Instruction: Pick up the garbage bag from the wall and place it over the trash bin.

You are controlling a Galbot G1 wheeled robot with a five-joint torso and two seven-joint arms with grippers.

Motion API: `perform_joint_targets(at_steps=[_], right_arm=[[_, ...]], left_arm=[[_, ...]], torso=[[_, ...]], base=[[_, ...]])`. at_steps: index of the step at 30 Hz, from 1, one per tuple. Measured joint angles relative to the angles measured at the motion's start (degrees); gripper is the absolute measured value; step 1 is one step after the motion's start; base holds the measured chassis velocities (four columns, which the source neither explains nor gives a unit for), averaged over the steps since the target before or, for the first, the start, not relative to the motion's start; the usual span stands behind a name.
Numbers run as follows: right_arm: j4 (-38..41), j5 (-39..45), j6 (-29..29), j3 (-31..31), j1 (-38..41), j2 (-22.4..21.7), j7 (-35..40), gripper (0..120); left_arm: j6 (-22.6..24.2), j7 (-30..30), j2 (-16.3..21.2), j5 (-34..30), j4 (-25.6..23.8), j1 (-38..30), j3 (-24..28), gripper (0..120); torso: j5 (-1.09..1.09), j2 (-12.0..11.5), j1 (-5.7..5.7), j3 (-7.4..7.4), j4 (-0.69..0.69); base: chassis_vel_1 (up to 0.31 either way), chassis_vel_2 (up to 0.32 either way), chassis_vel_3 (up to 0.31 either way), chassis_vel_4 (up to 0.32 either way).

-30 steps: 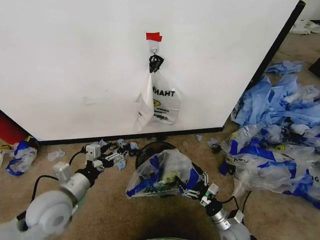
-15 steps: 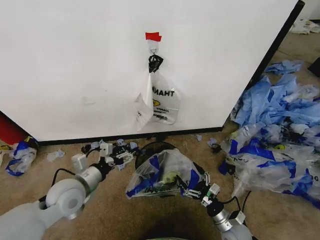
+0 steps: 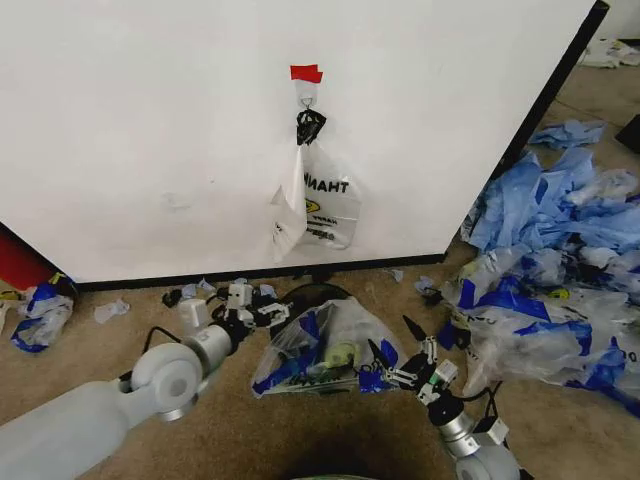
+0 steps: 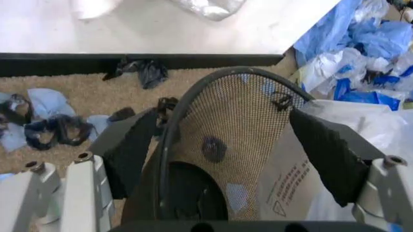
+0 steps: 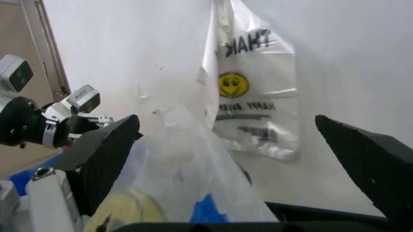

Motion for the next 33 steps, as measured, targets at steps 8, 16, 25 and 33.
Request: perform_joint_targets(at_steps=[8, 16, 25, 33], right_arm=[[-0.1, 0.1, 0.0, 2.1, -1.4, 0.5, -0.2, 100], [-0.9, 0.2, 0.0, 1.8, -0.5, 1.4, -0.2, 100], [-1.7, 0.2, 0.0, 1.8, -0.3, 1.9, -0.2, 100], [-2.0, 0.3, 0.0, 1.7, 0.1, 2.1, -0.2, 100]], left_arm=[[0.0, -0.1, -0.5, -0.7, 2.8, -5.1, 5.7, 79], [-0.2, 0.2, -0.9, -0.8, 4.7, -6.8, 7.6, 67], [-0.4, 0.3, -1.4, -0.6, 5.6, -7.3, 8.4, 39], [-0.8, 0.2, -1.8, -0.3, 5.9, -6.8, 8.5, 6]], torso=[[-0.01, 0.0, 0.00, 0.00, 0.00], [-0.01, 0.0, 0.00, 0.00, 0.00], [-0.01, 0.0, 0.00, 0.00, 0.00], [-0.01, 0.0, 0.00, 0.00, 0.00]], base=[[0.000, 0.000, 0.000, 0.000], [0.000, 0.000, 0.000, 0.000], [0.000, 0.000, 0.000, 0.000], [0.000, 0.000, 0.000, 0.000]])
